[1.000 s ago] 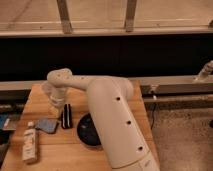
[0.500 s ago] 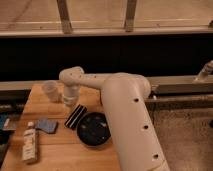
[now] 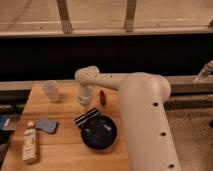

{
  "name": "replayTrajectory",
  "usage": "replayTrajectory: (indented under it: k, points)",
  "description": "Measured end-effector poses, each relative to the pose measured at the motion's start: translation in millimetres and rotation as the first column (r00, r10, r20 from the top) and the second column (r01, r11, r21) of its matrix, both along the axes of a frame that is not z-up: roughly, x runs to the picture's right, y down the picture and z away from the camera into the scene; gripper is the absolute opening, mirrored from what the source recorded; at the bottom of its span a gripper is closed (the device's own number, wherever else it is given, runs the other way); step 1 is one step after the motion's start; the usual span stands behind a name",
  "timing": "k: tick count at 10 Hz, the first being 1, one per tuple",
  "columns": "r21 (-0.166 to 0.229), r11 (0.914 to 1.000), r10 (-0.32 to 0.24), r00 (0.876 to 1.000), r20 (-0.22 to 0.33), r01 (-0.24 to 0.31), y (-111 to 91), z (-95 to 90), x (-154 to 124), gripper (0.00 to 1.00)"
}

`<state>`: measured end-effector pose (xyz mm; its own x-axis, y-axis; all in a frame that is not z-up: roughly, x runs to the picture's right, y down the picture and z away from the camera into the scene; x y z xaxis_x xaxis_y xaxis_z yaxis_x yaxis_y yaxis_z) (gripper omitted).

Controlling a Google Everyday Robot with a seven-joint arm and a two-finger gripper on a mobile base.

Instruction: Push the eraser across the table

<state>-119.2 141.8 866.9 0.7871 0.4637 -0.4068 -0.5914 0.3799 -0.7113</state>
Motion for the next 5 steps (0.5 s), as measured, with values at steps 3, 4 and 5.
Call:
replayTrajectory:
  k: [3, 4, 5]
  points:
    - [0.039, 0.9991, 0.021, 0.997, -0.078, -0.018, -11, -8.5, 35, 0.0]
    - [0.067, 0.9976, 0.023, 0.997, -0.076, -0.018, -19, -16.5, 34, 0.0]
    - [0.106, 0.9942, 0.026, 0.998, -0.06, -0.019, -29, -27.9, 28, 0.0]
